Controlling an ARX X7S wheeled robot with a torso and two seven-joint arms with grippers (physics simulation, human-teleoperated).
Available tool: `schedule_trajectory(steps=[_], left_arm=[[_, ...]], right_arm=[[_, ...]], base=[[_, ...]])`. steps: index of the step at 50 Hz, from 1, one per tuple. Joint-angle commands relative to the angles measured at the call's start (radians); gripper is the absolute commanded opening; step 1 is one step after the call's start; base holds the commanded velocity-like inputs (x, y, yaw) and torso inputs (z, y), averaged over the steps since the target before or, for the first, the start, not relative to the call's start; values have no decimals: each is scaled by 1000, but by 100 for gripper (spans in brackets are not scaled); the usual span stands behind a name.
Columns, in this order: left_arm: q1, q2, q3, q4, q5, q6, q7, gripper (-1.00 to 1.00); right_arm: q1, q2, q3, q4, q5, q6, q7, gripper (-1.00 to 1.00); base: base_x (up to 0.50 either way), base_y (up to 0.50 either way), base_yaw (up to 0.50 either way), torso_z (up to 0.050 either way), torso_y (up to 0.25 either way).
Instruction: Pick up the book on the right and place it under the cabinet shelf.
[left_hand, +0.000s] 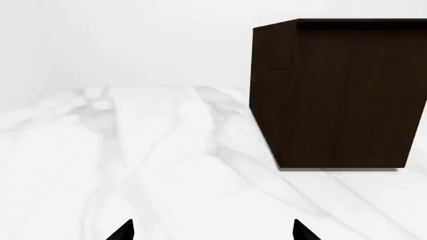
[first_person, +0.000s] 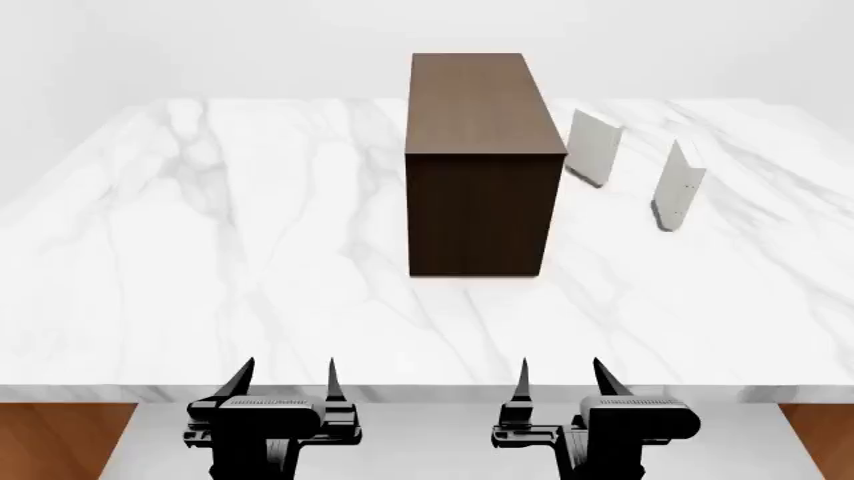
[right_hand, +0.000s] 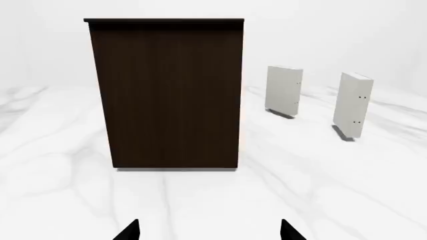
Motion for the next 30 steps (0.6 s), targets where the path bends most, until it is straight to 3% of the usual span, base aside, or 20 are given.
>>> schedule_trajectory(steps=[1, 12, 20, 30], left_arm=[[-1, -16, 16, 3, -18, -4, -18, 100], [-30, -52, 36, 142, -61, -141, -62, 100], [-127, -80, 21, 397, -118, -418, -90, 100], [-240, -115, 34, 462, -110, -548, -121, 100]], right_arm=[[1, 15, -21, -10, 15, 14, 20, 100], [17, 56, -60, -211, 42, 225, 56, 100], [118, 111, -73, -520, 19, 558, 70, 100], [235, 145, -66, -662, 38, 778, 56, 100]], base=[[0, 0, 0, 0, 0], [0, 0, 0, 0, 0], [0, 0, 0, 0, 0], [0, 0, 0, 0, 0]])
